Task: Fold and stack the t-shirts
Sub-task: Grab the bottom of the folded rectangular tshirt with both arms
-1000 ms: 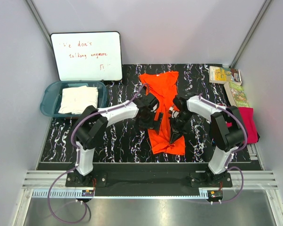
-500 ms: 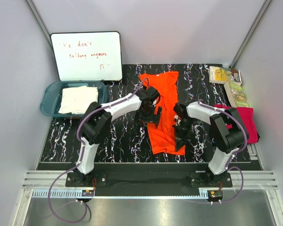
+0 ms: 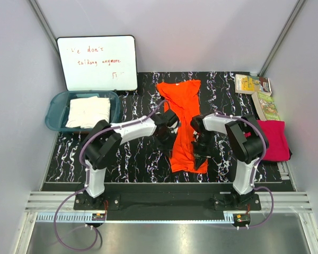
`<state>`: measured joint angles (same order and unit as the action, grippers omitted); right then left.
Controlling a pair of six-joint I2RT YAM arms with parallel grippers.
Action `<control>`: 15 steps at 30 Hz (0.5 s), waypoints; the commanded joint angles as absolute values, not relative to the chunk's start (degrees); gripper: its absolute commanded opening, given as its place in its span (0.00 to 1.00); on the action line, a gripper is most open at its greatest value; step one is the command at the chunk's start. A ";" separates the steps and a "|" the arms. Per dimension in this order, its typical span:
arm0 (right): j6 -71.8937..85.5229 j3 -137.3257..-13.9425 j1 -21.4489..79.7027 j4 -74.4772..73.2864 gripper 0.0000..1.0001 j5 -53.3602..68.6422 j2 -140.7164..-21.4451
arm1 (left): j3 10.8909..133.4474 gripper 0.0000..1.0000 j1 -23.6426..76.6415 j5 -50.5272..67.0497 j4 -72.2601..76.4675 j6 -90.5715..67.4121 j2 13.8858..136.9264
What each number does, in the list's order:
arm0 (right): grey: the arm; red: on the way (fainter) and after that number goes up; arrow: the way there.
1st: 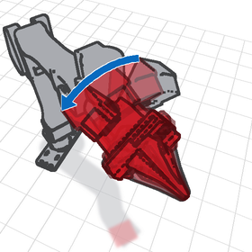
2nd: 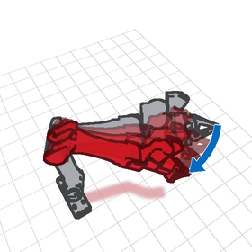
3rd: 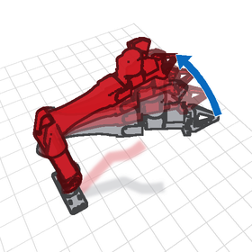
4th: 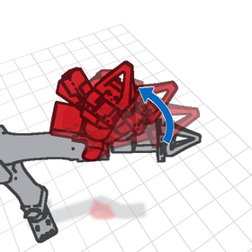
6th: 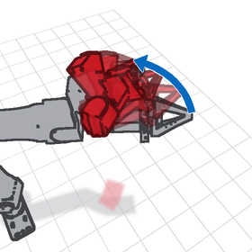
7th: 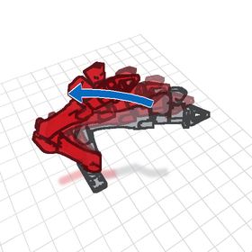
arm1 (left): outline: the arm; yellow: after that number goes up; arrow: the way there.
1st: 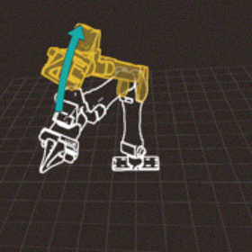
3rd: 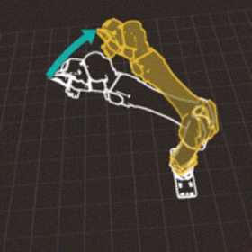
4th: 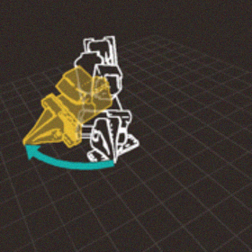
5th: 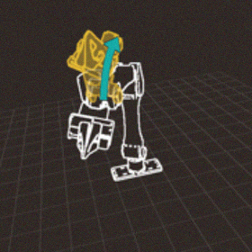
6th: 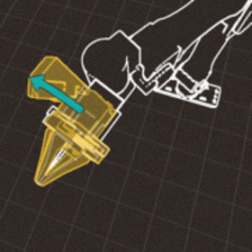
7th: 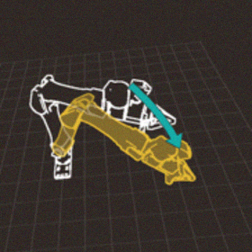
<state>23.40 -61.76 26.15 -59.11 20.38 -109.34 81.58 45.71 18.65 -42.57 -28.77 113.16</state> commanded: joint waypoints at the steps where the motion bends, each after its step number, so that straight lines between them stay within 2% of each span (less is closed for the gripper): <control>1: 23.12 -64.51 26.72 -54.49 0.04 17.75 -111.97 | 74.81 0.00 48.59 24.25 -34.65 -29.26 106.62; 15: 21.89 -65.04 26.81 -54.58 0.04 17.75 -113.55 | 72.86 0.00 54.40 29.09 -34.35 -27.95 106.70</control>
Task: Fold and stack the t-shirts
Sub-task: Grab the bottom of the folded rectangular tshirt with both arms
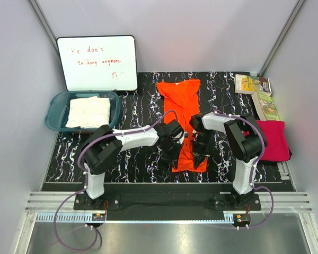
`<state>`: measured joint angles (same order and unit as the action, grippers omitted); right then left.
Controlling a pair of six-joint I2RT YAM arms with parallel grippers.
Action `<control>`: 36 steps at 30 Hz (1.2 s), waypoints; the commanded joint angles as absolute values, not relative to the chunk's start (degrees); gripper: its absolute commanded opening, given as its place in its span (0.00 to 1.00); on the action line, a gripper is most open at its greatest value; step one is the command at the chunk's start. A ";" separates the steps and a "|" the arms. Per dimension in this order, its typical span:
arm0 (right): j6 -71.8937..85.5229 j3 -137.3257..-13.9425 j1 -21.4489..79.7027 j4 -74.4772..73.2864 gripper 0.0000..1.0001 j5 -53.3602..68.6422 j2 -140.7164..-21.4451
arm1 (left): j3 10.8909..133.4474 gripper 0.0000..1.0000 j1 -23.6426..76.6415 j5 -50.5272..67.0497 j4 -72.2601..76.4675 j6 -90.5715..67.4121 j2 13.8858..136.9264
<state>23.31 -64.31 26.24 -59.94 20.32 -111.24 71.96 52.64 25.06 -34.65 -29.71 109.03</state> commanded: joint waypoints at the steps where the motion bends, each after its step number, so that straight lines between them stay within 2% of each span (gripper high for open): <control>1: 21.88 -65.21 26.81 -54.58 0.04 17.75 -113.55 | 72.77 0.00 54.67 28.92 -35.32 -27.43 106.79; 11: 21.53 -66.53 26.81 -54.93 0.04 17.75 -114.52 | 69.35 0.00 55.99 24.00 -43.50 -24.43 109.68; 17: 20.57 -68.20 26.81 -56.33 0.05 16.53 -110.24 | 70.57 0.00 55.72 18.20 -43.68 -25.31 104.08; 19: 20.39 -69.78 26.63 -56.77 0.12 15.82 -107.42 | 71.10 0.01 55.37 15.04 -43.68 -26.53 102.31; 21: 21.09 -71.53 25.93 -57.04 0.21 14.85 -102.85 | 71.10 0.22 54.15 12.76 -43.07 -27.94 99.76; 22: 21.27 -72.06 25.41 -57.13 0.34 14.85 -101.35 | 70.41 0.35 53.53 12.57 -42.46 -29.43 98.97; 23: 21.70 -72.42 23.83 -57.13 0.42 14.77 -98.73 | 69.70 0.48 52.22 12.74 -40.71 -30.14 97.31; 24: 21.88 -72.77 22.86 -57.04 0.49 14.59 -97.57 | 69.09 0.69 51.51 13.09 -39.82 -30.93 96.60; 25: 21.97 -72.77 21.63 -57.13 0.57 14.50 -96.51 | 67.78 0.77 50.81 13.36 -38.86 -32.50 95.72; 26: 22.15 -72.60 19.10 -57.04 0.58 14.33 -94.68 | 66.98 0.84 49.50 13.53 -37.02 -33.39 94.41; 27: 21.97 -71.99 17.68 -57.04 0.60 14.15 -93.79 | 66.19 0.95 48.79 14.32 -35.96 -34.36 93.79; 29: 21.19 -71.11 15.48 -56.95 0.63 13.97 -92.12 | 63.29 0.99 46.60 16.08 -31.93 -37.43 92.56; 34: 20.48 -64.87 9.76 -57.22 0.62 13.09 -92.20 | 59.50 0.99 44.91 22.32 -25.23 -44.28 95.70; 35: 20.91 -63.65 8.97 -57.04 0.61 13.44 -92.46 | 59.59 0.99 45.09 23.28 -24.18 -44.91 96.58; 36: 21.44 -61.54 8.09 -57.04 0.54 13.80 -92.37 | 59.59 0.98 45.09 24.16 -23.56 -45.61 97.20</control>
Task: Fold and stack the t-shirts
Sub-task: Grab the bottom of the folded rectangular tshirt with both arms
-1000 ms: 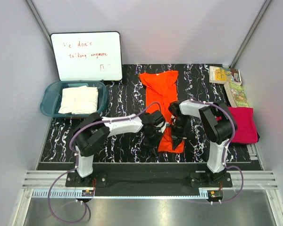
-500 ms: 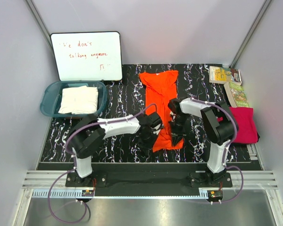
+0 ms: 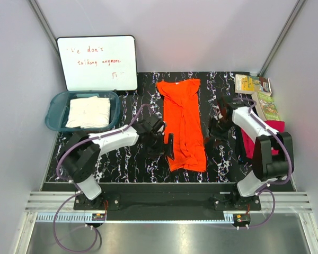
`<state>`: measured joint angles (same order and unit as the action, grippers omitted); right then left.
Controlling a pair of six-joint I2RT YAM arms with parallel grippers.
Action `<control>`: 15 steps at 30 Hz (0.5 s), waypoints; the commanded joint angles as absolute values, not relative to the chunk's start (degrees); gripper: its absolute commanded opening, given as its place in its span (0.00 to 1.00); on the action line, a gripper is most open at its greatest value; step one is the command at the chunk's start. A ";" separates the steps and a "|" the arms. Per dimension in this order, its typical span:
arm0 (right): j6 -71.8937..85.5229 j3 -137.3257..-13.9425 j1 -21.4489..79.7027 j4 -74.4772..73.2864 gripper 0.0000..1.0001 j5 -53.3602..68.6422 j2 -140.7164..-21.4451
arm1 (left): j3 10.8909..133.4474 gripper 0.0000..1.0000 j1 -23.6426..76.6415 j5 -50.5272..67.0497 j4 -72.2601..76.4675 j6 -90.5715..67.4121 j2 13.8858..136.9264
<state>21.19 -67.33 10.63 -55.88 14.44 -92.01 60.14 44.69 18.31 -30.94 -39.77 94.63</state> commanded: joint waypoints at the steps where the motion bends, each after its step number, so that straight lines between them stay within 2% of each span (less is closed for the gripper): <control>1: 21.79 -60.48 6.17 -56.69 0.52 14.58 -92.37 | 59.24 0.98 45.09 24.69 -22.77 -47.18 97.90; 4: 23.55 -57.31 2.92 -55.73 0.44 18.09 -92.46 | 58.10 0.96 45.00 25.75 -18.91 -50.34 98.96; 8: 25.48 -53.62 1.67 -52.48 0.42 24.59 -94.12 | 55.99 0.92 45.18 26.28 -14.86 -53.96 99.49; 15: 26.46 -48.44 1.67 -48.96 0.41 32.78 -97.64 | 51.86 0.79 45.88 27.95 -11.60 -58.18 100.28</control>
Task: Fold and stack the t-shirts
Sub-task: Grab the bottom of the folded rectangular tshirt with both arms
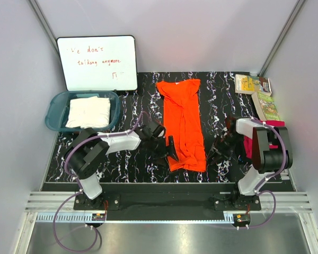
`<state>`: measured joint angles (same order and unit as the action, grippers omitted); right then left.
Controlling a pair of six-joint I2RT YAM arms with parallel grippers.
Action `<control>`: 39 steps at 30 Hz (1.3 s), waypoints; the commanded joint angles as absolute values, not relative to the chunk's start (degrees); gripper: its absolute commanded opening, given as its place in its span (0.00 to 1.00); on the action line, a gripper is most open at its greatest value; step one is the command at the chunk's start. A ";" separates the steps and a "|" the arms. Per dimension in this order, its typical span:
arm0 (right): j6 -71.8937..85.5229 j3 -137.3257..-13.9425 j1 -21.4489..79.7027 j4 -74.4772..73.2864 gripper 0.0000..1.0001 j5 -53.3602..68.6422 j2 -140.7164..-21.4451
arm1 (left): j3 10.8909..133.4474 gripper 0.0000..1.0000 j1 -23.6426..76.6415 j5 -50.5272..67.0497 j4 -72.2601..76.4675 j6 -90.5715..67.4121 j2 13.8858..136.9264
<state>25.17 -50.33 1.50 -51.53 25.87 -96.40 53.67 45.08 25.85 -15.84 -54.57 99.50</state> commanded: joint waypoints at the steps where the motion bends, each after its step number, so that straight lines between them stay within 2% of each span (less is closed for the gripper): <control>1: 26.46 -47.99 1.67 -48.69 0.41 33.31 -98.08 | 51.68 0.79 46.05 27.95 -11.51 -58.44 100.46; 6: 26.89 -43.95 1.67 -47.99 0.42 35.24 -98.53 | 50.98 0.73 48.25 27.60 -10.64 -60.20 101.34; 9: 27.07 -42.10 1.67 -47.20 0.43 36.65 -98.79 | 50.71 0.62 49.57 27.69 -9.67 -61.34 102.91; 10: 27.33 -41.75 1.67 -46.85 0.43 37.00 -98.79 | 50.63 0.48 49.92 27.86 -8.97 -61.61 103.35; 13: 27.51 -41.31 1.67 -46.84 0.44 36.83 -98.44 | 50.45 0.27 50.10 27.95 -8.61 -62.22 104.15; 14: 27.42 -41.13 1.84 -46.85 0.44 37.00 -98.26 | 50.54 0.16 50.01 27.51 -8.61 -62.23 104.15; 17: 26.98 -41.22 1.67 -46.84 0.17 37.97 -98.61 | 51.32 0.00 49.57 26.46 -10.36 -61.70 103.63; 19: 26.37 -41.57 1.76 -46.85 0.00 38.41 -98.70 | 51.59 0.00 48.79 25.41 -13.08 -60.65 102.66; 29: 26.19 -45.08 1.76 -51.59 0.00 34.90 -95.54 | 51.51 0.00 45.44 20.66 -23.64 -57.04 97.03; 38: 26.37 -44.74 1.76 -52.82 0.00 33.13 -95.45 | 50.10 0.00 45.44 24.52 -25.75 -55.11 97.64; 39: 26.28 -44.74 1.76 -52.74 0.08 33.40 -95.19 | 50.01 0.00 45.44 24.52 -25.84 -55.11 97.91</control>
<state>25.63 -44.69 1.54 -49.43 35.07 -96.36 50.96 45.65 23.97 -22.28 -57.12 98.70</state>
